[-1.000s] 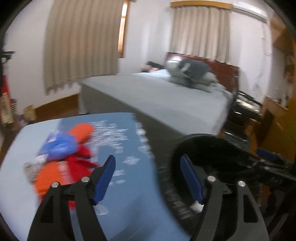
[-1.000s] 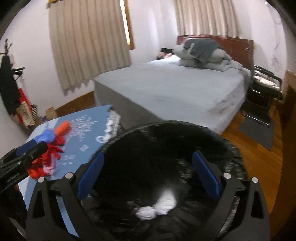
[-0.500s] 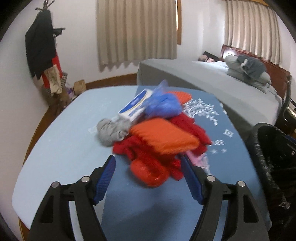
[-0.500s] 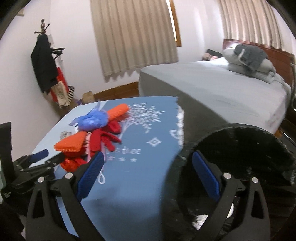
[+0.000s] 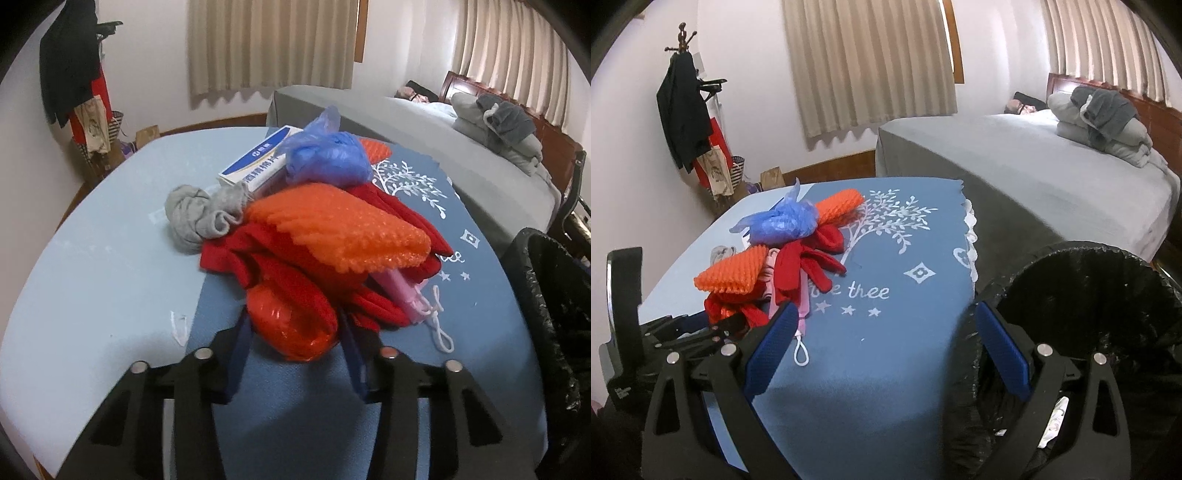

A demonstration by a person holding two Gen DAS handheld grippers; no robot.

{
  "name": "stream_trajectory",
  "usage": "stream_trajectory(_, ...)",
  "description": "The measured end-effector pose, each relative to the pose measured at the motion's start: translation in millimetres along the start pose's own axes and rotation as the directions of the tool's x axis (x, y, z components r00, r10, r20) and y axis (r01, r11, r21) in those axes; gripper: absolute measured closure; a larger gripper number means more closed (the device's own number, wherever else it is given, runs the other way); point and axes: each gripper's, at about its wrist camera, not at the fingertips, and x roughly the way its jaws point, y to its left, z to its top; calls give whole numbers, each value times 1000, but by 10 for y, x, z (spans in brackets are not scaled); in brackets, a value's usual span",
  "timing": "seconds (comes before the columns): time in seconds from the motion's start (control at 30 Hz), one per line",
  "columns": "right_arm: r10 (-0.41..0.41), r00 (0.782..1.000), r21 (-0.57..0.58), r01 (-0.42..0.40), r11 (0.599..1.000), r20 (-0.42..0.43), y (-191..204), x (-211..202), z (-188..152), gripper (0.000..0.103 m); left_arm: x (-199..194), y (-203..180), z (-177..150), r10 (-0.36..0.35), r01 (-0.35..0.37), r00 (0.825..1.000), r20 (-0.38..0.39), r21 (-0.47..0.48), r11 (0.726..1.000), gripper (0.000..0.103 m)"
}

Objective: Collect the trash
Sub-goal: 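Grasp the red plastic bag with the left tool and lift it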

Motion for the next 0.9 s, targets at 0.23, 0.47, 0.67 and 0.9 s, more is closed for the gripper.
stream_trajectory(0.23,21,1000,-23,-21,1000,-11,104,49,-16,9,-224,158,-15,2,-2,1000,11,-1,1000,63)
stream_trajectory(0.47,41,999,-34,-42,999,-16,202,87,-5,9,-346,354,-127,33,-33,999,0,-4,999,61)
stream_trajectory(0.67,49,999,-53,-50,997,-18,292,99,10,9,-324,438,-223,40,-40,999,-18,-18,999,54)
stream_trajectory(0.9,52,998,-63,-55,996,-41,353,139,-44,9,-344,516,-274,24,-24,1000,-7,-23,999,64)
